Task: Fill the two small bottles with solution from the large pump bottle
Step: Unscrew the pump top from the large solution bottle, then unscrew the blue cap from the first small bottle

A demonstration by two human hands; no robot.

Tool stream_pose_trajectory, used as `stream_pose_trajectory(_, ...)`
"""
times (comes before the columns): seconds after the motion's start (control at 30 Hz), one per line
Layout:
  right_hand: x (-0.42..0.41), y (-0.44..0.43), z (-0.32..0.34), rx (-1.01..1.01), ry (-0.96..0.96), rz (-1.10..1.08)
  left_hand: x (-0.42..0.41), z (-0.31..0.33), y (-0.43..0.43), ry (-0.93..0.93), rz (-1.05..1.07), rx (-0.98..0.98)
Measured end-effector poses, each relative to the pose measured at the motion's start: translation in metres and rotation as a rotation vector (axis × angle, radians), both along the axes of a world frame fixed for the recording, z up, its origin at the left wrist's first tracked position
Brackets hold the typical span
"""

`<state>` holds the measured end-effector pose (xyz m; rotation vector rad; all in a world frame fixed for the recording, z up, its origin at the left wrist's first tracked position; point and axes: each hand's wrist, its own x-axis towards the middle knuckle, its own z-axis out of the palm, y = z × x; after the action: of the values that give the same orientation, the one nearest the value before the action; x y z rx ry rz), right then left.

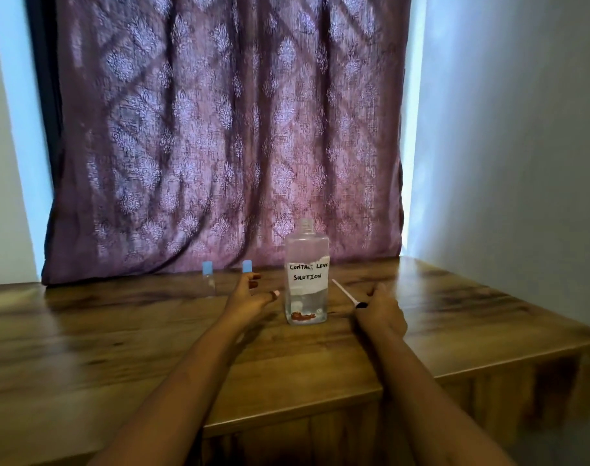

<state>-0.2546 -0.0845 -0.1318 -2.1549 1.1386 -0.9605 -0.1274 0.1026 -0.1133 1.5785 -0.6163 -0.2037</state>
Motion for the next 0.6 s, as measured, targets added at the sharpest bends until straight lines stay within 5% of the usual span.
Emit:
stream_pose_trajectory(0.3, 0.007, 0.003, 0.018, -0.181, 0.162, 0.115, 0.01, 0.0, 0.005, 0.122, -0.027, -0.008)
stream_pose_trajectory(0.5, 0.035, 0.019, 0.049, 0.24, -0.196, 0.705, 0.024, -0.003, 0.007, 0.1, 0.019, 0.037)
stream_pose_trajectory(0.6, 0.043, 0.025, 0.049, 0.302, -0.242, 0.753, 0.029, -0.011, 0.011, 0.01, 0.017, 0.15)
